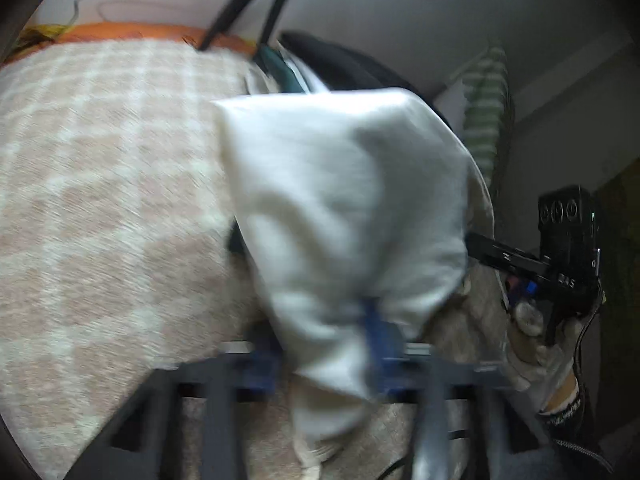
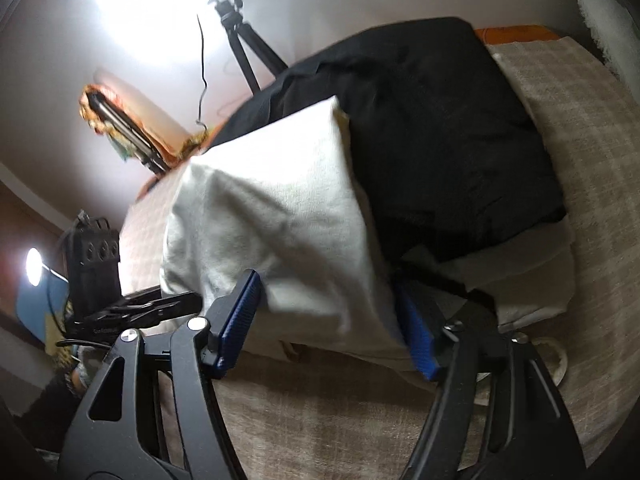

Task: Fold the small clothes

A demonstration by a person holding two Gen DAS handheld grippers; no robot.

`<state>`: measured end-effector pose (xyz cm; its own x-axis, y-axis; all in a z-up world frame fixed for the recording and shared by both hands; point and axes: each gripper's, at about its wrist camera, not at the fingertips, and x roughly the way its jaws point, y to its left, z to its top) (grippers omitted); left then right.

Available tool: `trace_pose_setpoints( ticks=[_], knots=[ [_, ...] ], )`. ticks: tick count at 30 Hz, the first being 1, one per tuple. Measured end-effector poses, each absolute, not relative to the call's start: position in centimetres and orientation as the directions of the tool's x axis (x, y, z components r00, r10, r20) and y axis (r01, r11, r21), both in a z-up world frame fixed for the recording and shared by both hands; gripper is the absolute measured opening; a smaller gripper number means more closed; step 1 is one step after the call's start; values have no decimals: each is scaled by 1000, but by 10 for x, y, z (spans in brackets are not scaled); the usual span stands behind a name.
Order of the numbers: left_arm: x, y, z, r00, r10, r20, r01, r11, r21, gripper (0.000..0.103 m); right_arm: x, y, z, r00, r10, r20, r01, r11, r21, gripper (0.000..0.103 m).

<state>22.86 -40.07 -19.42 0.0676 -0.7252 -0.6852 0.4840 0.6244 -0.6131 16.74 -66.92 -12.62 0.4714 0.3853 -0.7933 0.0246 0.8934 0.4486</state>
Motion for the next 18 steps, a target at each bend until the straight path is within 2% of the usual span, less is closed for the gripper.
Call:
trace_pose_setpoints(
  ticks=[1,2,4,5,11,18],
  knots=[
    [227,-401,-192,75,-722,-688,493,626,-604,17,168,-667,-128,465,379,-800,29,897,441,46],
    [224,-401,-189,79,-721,-689,503,625,-597,14,168,-664,-129,456,368,-810,33,903,429,41],
    [221,-402,-184,84,-716,-693,517,626,-584,9,166,-658,-125,452,341,-824,29,918,396,22],
    [220,-400,-180,84,-716,-693,522,624,-582,8,164,-656,-121,454,338,-825,21,921,389,19],
    [214,-383,-154,93,-743,-663,531,600,-599,6,144,-648,-93,501,349,-792,7,913,407,14],
    [190,-339,-108,120,-731,-672,579,602,-550,6,117,-611,-59,494,395,-774,-17,895,445,14]
  ],
)
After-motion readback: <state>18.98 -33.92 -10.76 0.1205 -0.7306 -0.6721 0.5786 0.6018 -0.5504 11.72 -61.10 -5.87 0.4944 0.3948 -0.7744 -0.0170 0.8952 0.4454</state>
